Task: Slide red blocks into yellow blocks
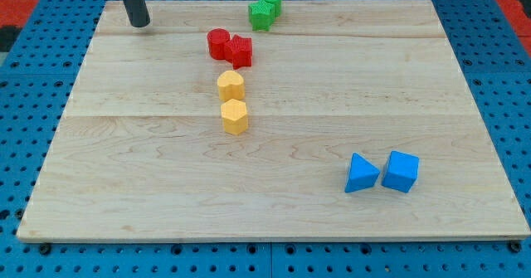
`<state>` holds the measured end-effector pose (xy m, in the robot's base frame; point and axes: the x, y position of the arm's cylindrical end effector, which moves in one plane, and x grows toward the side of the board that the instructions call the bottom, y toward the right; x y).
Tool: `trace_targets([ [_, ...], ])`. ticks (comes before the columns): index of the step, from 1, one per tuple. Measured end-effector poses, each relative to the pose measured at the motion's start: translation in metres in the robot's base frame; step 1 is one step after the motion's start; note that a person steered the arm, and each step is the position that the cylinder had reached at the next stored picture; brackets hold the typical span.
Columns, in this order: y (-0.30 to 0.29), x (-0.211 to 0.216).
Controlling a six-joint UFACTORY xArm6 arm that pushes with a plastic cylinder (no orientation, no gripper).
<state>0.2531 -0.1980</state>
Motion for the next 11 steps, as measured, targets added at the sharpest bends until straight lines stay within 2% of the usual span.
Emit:
trace_targets([
  [1, 0.059, 0.001],
  [4, 0.060, 0.005],
  [5, 0.068, 0.019],
  [7, 0.095, 0.028],
  [8, 0.137, 0.024],
  [9, 0.179, 0.045],
  [11, 0.217, 0.108],
])
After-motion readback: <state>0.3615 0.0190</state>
